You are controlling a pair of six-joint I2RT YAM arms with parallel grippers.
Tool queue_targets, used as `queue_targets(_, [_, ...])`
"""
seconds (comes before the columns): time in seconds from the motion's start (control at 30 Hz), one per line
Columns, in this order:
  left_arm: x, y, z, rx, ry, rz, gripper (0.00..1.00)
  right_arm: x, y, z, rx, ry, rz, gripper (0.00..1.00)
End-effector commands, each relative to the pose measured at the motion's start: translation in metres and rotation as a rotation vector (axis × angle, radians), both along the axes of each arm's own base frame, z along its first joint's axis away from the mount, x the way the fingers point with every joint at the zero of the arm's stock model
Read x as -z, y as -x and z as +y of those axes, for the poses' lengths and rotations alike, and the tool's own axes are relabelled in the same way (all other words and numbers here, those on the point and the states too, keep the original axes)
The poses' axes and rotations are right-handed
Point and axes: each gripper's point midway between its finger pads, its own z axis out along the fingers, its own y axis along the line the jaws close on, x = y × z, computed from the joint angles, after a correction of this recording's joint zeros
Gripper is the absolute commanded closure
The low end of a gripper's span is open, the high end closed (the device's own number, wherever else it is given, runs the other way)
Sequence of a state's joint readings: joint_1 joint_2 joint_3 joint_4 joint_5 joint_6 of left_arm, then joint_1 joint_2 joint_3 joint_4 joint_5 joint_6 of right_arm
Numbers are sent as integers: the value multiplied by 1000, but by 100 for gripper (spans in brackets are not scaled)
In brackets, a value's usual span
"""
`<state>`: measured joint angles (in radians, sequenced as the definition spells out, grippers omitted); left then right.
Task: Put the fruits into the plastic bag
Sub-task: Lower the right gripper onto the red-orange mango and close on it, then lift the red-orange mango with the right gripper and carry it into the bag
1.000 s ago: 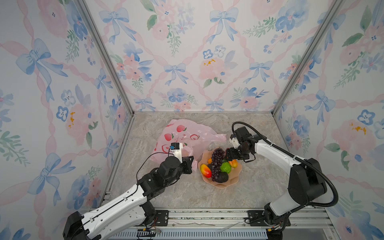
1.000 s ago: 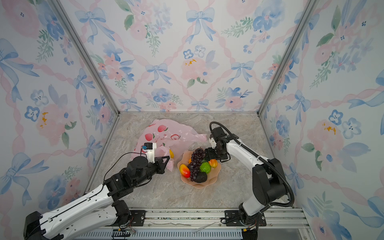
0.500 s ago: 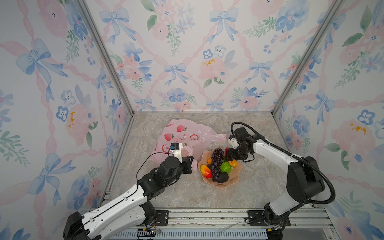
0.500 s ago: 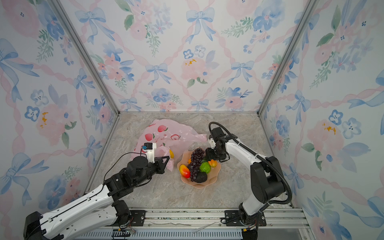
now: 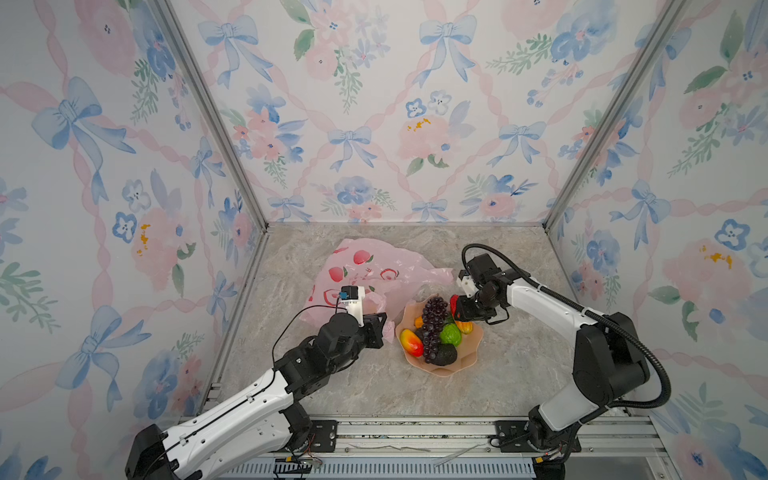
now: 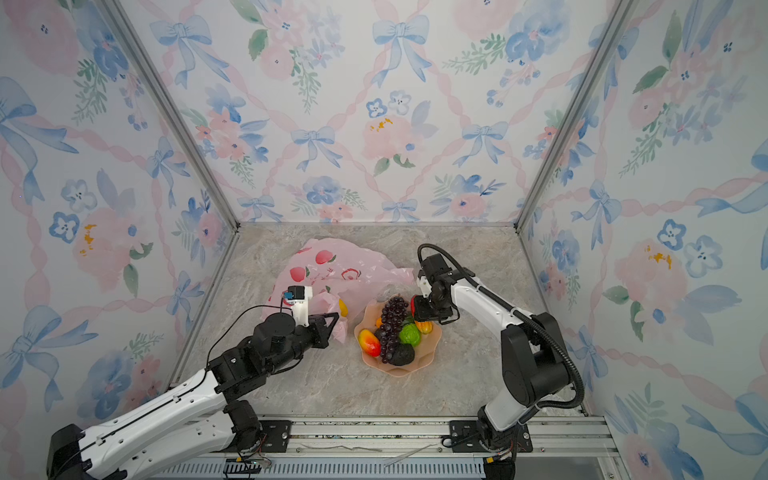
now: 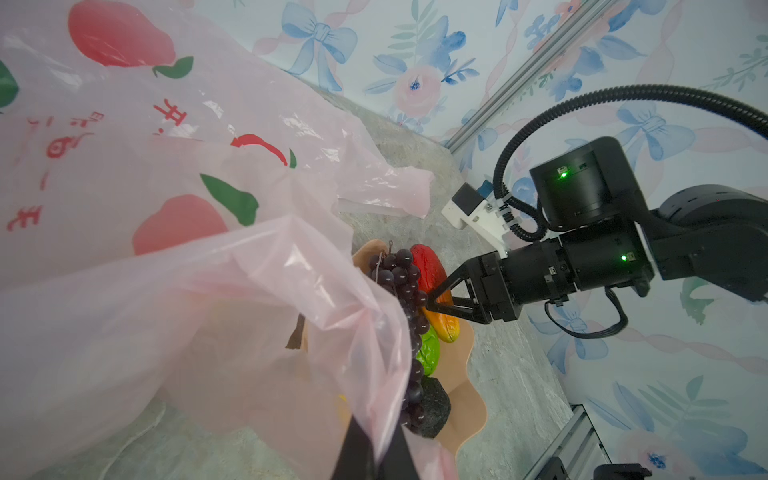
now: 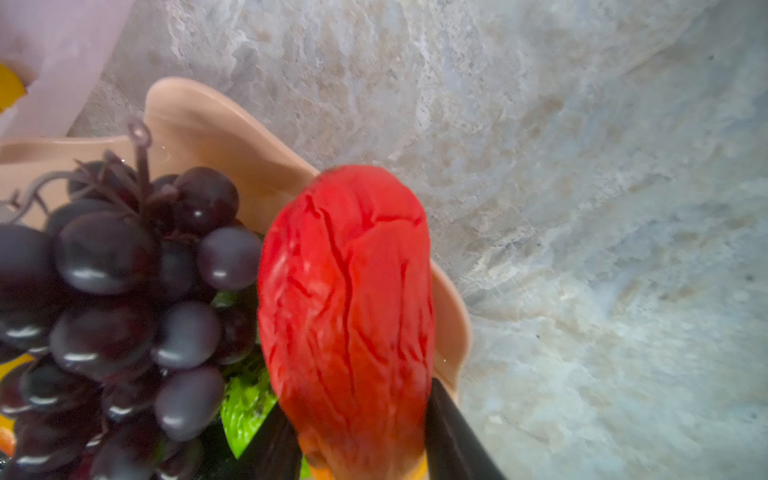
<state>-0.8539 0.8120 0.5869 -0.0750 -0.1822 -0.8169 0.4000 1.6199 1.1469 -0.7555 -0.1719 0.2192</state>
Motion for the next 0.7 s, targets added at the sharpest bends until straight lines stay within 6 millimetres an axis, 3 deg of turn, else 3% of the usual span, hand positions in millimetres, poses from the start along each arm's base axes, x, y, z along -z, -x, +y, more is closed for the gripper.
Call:
queue_targets(0.0, [1,0,3,-7,14,-1,100,-7,5,-5,7,1,-2,57])
queue_targets(0.67, [1,1,3,-8,21,2,100,-45,27,-9,29,-73,-65,58])
